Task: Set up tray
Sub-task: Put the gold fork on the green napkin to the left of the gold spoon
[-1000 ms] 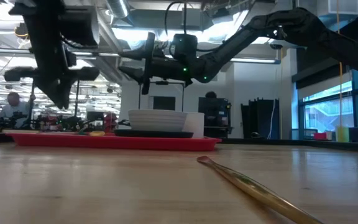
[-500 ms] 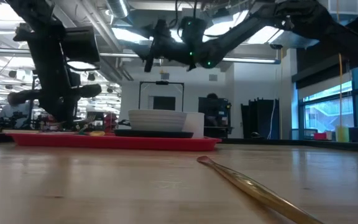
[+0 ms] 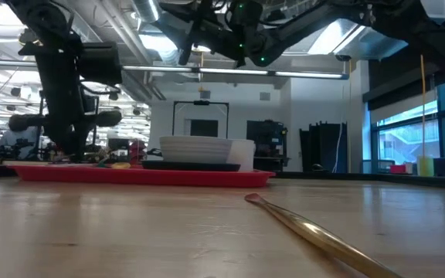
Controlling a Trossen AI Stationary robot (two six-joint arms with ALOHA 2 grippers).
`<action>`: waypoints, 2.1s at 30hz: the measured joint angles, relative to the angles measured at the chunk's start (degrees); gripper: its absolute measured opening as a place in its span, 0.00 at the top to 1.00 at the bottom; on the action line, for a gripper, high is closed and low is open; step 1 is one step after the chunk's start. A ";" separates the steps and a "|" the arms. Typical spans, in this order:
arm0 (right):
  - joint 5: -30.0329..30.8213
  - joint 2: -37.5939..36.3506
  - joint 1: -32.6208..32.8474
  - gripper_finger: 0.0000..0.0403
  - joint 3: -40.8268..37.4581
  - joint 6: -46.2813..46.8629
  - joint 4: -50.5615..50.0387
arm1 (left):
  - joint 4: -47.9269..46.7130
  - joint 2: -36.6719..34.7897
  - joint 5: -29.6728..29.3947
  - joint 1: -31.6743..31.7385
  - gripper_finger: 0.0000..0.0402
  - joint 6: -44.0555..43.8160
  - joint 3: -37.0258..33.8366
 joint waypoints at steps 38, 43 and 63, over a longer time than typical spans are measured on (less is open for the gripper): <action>-0.11 0.00 0.30 0.49 -0.02 -1.43 -1.84 | 9.10 0.00 3.46 3.04 0.92 2.97 -5.07; -1.35 0.00 0.30 0.49 -0.02 -1.43 -1.91 | 9.10 0.00 3.41 3.04 0.91 2.95 -5.06; -2.60 0.05 0.34 0.49 -0.02 -1.43 -2.26 | 9.15 0.00 3.10 3.04 0.91 2.54 -5.06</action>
